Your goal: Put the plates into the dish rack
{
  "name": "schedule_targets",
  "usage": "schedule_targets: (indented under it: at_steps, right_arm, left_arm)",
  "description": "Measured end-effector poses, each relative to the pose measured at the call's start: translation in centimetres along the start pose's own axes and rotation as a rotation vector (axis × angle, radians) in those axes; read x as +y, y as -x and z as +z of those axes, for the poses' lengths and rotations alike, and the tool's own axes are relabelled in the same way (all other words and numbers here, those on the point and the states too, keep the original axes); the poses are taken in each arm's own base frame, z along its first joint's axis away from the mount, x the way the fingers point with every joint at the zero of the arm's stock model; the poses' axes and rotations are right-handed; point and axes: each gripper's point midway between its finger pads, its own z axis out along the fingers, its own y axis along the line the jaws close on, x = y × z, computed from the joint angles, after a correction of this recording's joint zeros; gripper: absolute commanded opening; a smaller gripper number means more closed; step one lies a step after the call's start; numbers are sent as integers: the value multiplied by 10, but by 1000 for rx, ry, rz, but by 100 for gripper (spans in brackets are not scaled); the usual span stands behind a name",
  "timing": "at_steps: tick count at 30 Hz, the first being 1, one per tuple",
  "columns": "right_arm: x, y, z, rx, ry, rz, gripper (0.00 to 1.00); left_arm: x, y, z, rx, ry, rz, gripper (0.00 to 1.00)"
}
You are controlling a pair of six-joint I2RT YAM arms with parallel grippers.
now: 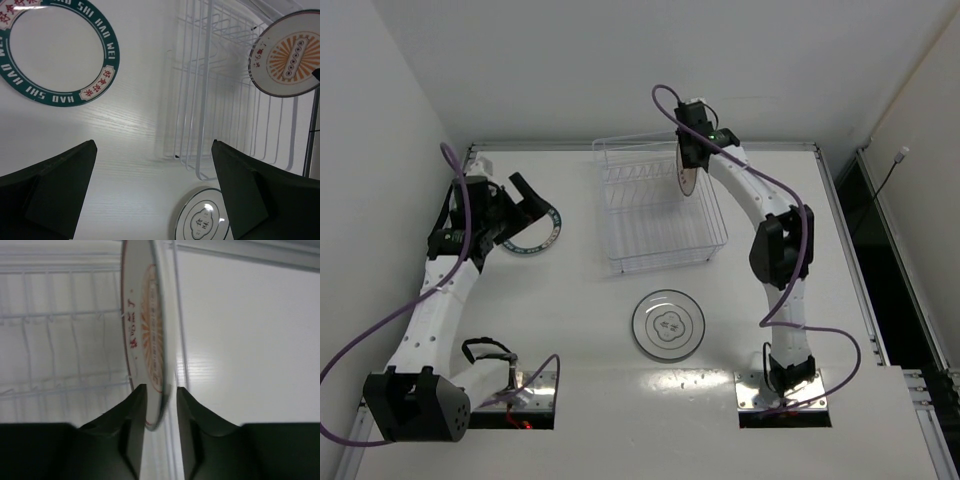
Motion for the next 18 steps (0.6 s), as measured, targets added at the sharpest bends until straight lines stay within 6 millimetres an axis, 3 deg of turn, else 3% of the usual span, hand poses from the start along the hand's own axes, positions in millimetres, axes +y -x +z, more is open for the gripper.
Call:
schedule_targets:
  at_steps: [2,5,8,11,13,16,18]
  right_arm:
    - [7,-8,-3,31,30,2,45]
    - [6,-17,-6,86,64,27,50]
    - [-8,-21,-11,128,84,78,52]
    - [-30,-16,-31,133,96,131,64]
    - [-50,-9,-62,107,107,180,64]
    - [-77,-6,-128,32,188,278,64]
    - [-95,-19,-175,-40,275,372,64]
  left_arm:
    - [7,-2,0,-7,26,0,99]
    - [20,-7,1,-17,73,13,99]
    - [34,-10,1,-30,125,19,99]
    - [46,-16,3,-35,173,14,99]
    - [54,-22,6,-24,196,4,99]
    - [59,-28,7,-14,211,-8,99]
    - [58,-26,8,-22,211,-19,99]
